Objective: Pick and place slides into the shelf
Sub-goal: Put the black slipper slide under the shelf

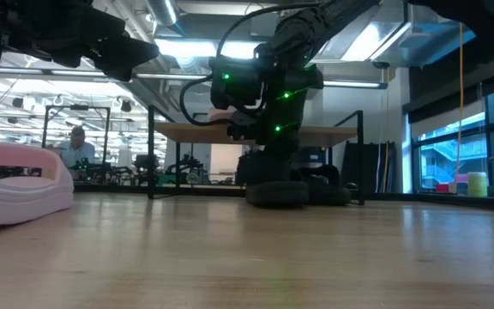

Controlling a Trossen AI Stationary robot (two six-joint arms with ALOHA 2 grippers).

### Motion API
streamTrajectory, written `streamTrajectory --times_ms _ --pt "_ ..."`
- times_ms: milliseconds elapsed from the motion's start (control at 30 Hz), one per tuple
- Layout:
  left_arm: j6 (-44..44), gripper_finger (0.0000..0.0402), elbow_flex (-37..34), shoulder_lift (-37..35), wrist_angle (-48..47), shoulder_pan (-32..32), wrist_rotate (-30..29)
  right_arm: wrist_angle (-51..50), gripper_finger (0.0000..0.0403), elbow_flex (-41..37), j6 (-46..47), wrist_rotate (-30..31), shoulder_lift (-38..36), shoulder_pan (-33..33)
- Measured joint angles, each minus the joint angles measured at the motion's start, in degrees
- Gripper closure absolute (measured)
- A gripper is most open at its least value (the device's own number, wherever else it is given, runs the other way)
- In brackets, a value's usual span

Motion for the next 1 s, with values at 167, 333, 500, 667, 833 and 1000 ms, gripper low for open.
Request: streamTrajectory --times_ms 167,333,500,667,833,1000 --pt "0.0 0.014 0.0 0.0 0.0 0.0 0.0 -0.1 0.0296 0.0 0.0 0.0 0.0 0.0" --pt "0.0 0.014 0.0 0.0 0.0 0.0 0.0 -0.2 0.025 -0.1 0.1 0.6 0.1 0.0" --pt "0.0 0.014 0.0 0.0 0.0 0.0 0.0 -0.7 0.0228 -0.1 0.1 0.9 0.1 0.3" --pt "0.0 0.014 0.0 0.0 0.0 0.0 0.0 -0.9 0.0223 -0.1 -0.1 1.4 0.1 1.3" --pt "0.0 0.014 0.0 0.0 0.0 0.0 0.0 -1.7 0.0223 -0.1 -0.1 3.7 0.0 2.3" --pt "0.0 0.014 0.0 0.0 0.0 0.0 0.0 -3.5 0.0223 0.4 0.1 3.8 -0.4 3.2"
